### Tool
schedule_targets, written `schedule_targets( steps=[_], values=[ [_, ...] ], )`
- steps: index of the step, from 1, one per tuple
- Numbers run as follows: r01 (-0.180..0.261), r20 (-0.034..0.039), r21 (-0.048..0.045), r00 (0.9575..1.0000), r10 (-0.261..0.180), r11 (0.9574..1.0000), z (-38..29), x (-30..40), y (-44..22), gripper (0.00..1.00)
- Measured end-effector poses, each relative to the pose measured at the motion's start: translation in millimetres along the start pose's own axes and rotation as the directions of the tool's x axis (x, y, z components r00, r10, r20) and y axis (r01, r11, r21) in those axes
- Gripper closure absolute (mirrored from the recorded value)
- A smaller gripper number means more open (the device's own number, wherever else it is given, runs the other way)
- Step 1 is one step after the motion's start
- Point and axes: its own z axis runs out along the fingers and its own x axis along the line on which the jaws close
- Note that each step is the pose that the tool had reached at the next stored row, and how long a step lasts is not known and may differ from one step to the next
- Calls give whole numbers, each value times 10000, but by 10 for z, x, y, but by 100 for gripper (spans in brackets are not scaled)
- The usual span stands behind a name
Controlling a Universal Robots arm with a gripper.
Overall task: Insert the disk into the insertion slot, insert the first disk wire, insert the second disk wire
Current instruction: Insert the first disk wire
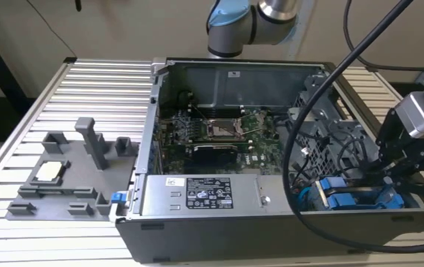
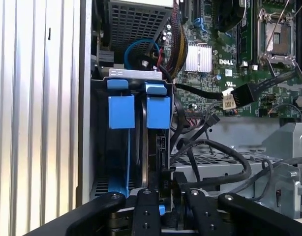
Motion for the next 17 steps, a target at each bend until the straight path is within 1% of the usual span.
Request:
schedule_targets(
  steps=[4,12,17],
  values=[
    [0,-5,0,10000,0,10000,-109,-24,8,73],
    [0,-7,0,10000,0,10000,-258,-56,20,73],
    [1,-8,0,10000,-1,10000,-315,-69,24,73]
  ],
)
